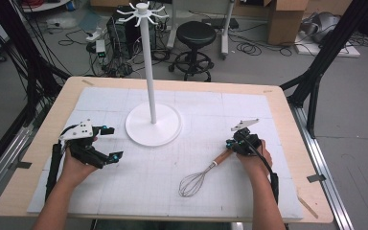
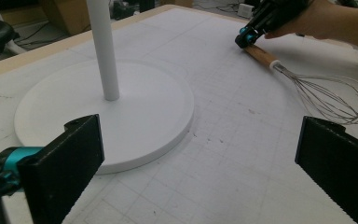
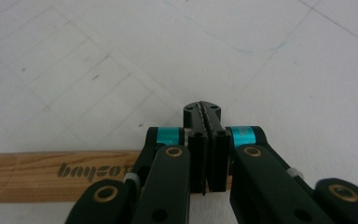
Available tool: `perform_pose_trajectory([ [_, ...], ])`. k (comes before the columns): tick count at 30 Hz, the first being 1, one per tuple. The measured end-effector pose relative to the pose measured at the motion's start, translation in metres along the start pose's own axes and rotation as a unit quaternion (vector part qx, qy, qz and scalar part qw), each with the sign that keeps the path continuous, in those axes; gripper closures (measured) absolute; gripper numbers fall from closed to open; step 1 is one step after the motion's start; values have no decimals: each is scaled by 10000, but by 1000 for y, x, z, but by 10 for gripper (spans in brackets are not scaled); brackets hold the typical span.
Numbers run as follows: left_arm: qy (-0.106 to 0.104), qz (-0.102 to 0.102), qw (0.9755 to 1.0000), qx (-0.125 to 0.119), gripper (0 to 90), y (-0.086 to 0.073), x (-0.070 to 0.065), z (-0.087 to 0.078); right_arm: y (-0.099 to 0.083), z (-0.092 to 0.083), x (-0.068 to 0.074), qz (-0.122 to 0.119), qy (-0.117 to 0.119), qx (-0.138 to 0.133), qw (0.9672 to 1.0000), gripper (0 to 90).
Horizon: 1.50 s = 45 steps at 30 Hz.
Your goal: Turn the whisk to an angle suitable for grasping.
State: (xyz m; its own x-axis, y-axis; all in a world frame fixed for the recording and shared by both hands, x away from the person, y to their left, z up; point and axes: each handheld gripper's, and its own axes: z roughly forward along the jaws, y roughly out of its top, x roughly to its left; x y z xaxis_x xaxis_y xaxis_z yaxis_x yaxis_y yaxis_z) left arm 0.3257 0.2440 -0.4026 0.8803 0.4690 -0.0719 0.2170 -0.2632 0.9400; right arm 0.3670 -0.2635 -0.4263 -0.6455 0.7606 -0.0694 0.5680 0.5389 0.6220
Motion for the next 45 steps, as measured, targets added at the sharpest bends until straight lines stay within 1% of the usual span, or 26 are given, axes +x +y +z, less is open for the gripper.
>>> perform_pose_trajectory([
  [5, 4, 6, 10000, -10, 17, 0, 0, 0, -8, -8, 1, 3, -3, -100, 10000, 893],
  [7, 4, 3, 10000, -10, 17, 0, 0, 0, -16, -15, -1, 94, 37, -203, 9997, 893],
  [11, -11, 0, 10000, -4, 17, 0, 0, 1, -22, -18, -2, 124, 59, -212, 9997, 894],
  [14, -13, -3, 10000, 8, 17, 0, 0, 1, -24, -21, -2, 161, 76, -262, 9995, 869],
  [15, -15, 6, 10000, 22, 17, 0, 0, 1, -24, -22, -2, 111, 112, -293, 9994, 834],
  [16, -13, 1, 10000, 13, 17, 0, 0, 1, -24, -22, -2, 111, 112, -293, 9994, 834],
  [17, -15, 0, 10000, 18, 17, -1, 0, 1, -23, -25, 0, 52, 142, -368, 9992, 783],
  [18, -3, -6, 10000, 28, 17, -1, 0, 1, -23, -25, 0, 52, 142, -368, 9992, 783],
  [19, -9, -8, 10000, 33, 17, -1, 0, 1, -22, -26, 0, -10, 183, -431, 9989, 755],
  [21, -9, 1, 10000, 45, 17, -1, 0, 2, -20, -30, 2, -160, 288, -539, 9980, 665],
  [22, -16, -4, 10000, 40, 17, -1, 0, 2, -17, -36, 5, -418, 466, -679, 9957, 588],
  [23, -9, -2, 10000, 43, 17, -1, 1, 2, -17, -36, 5, -418, 466, -679, 9957, 588],
  [24, -21, -4, 10000, 51, 17, -1, 1, 2, -16, -38, 6, -504, 537, -705, 9948, 553],
  [25, -21, -5, 10000, 54, 17, -1, 1, 2, -13, -43, 10, -743, 588, -687, 9931, 472],
  [27, -18, 1, 10000, 54, 17, -1, 1, 2, -11, -47, 13, -945, 636, -642, 9914, 418],
  [29, -4, 5, 10000, 58, 17, -1, 1, 2, -9, -51, 16, -1046, 586, -574, 9911, 389],
  [30, 2, -2, 10000, 56, 17, -1, 1, 2, -9, -51, 16, -1046, 586, -574, 9911, 389],
  [31, 6, -2, 10000, 56, 17, -1, 1, 2, -8, -53, 16, -1098, 592, -578, 9905, 386],
  [32, 11, -6, 10000, 58, 17, -1, 1, 2, -7, -56, 18, -1132, 614, -608, 9898, 361],
  [34, 11, 1, 10000, 45, 17, -1, 1, 2, -5, -57, 19, -1170, 628, -607, 9893, 328],
  [36, 12, 1, 10000, 44, 17, -1, 1, 2, -4, -57, 20, -1174, 662, -519, 9895, 289],
  [37, 16, -5, 10000, 45, 17, -1, 1, 1, -4, -57, 20, -1174, 662, -519, 9895, 289],
  [38, 12, -10, 10000, 46, 17, -1, 1, 1, -2, -54, 22, -1245, 688, -458, 9888, 281],
  [42, 16, -9, 10000, 43, 17, -1, 1, 1, -2, -50, 24, -1344, 740, -345, 9876, 264],
  [44, 23, -2, 10000, 41, 17, -1, 1, 1, -2, -46, 27, -1483, 764, -226, 9857, 251],
  [45, 23, -8, 10000, 41, 17, -1, 1, 1, -3, -42, 30, -1615, 834, -90, 9833, 247],
])
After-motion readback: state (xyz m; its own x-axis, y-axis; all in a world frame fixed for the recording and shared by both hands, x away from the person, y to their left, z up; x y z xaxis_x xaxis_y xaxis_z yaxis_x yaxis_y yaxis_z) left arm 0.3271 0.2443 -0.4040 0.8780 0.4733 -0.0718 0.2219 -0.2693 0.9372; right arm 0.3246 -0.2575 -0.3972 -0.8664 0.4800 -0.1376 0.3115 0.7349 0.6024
